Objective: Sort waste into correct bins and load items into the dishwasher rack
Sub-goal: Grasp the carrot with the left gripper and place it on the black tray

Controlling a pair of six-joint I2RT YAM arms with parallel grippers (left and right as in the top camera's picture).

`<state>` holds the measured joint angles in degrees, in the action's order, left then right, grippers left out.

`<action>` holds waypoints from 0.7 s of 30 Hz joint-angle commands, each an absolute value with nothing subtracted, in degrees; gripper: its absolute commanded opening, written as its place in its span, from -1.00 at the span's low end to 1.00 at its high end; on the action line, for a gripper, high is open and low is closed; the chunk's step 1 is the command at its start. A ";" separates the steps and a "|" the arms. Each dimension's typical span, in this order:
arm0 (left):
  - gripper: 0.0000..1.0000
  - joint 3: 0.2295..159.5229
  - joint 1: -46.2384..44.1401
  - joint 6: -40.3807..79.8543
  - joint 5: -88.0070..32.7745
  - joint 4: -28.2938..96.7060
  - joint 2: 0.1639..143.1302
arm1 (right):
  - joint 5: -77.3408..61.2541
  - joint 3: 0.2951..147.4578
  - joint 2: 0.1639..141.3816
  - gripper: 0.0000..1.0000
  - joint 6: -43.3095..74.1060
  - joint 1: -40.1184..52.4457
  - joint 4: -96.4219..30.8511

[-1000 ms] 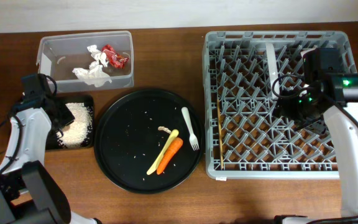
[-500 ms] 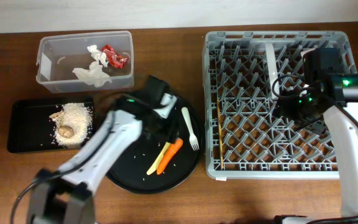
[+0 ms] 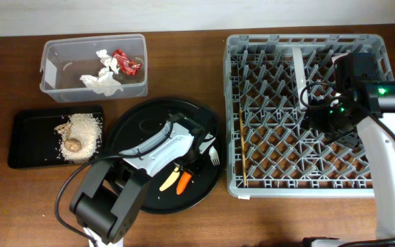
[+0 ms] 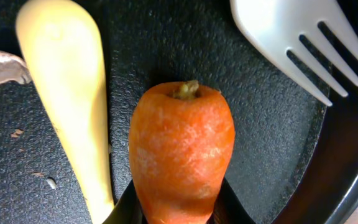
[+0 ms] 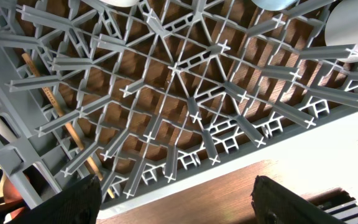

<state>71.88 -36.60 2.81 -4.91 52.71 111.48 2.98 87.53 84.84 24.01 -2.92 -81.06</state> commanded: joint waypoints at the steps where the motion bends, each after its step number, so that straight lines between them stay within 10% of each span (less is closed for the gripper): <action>1: -0.99 75.83 -36.84 2.96 -0.43 56.12 112.68 | 3.09 87.74 84.27 0.62 24.18 -3.03 -81.30; 21: -0.99 84.14 18.39 2.92 10.39 53.36 101.78 | 3.29 87.74 84.27 0.63 24.21 -3.03 -81.76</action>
